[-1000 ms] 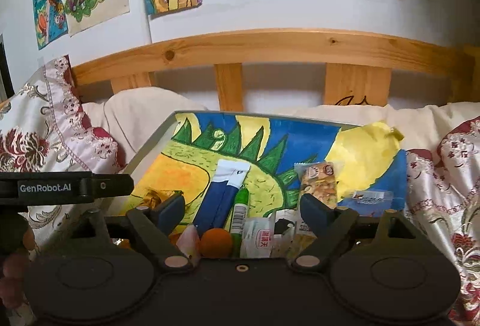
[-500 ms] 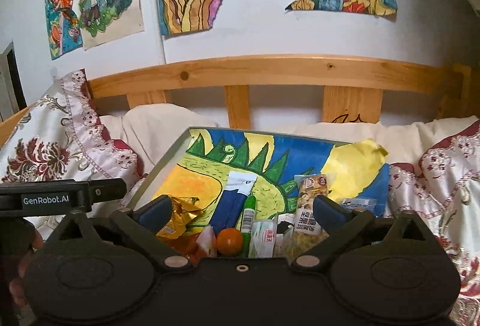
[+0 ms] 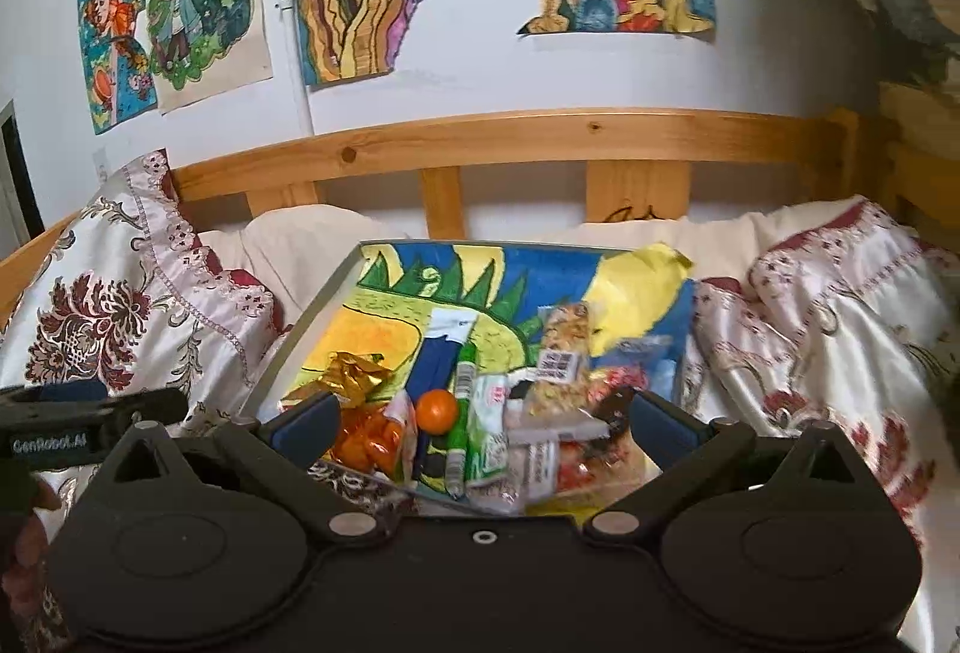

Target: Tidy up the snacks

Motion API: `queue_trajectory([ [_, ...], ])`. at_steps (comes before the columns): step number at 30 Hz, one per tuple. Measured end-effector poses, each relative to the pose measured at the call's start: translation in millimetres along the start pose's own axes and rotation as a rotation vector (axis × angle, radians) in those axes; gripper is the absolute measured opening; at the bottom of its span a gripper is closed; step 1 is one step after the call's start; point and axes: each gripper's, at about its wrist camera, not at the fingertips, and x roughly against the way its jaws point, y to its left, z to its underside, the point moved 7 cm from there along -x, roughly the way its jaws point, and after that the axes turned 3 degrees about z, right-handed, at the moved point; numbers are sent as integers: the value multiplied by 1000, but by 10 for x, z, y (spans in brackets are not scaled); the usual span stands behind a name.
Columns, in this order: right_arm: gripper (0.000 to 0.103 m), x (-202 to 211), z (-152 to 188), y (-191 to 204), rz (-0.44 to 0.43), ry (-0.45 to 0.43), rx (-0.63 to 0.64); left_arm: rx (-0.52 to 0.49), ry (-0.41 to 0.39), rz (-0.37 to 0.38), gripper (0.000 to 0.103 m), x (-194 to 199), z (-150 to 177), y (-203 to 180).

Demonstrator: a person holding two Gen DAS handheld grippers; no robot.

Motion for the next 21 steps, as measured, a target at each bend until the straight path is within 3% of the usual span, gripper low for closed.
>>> queue_trajectory([
  [21, 102, 391, 422, 34, 17, 59, 36, -22, 77, 20, 102, 254, 377, -65],
])
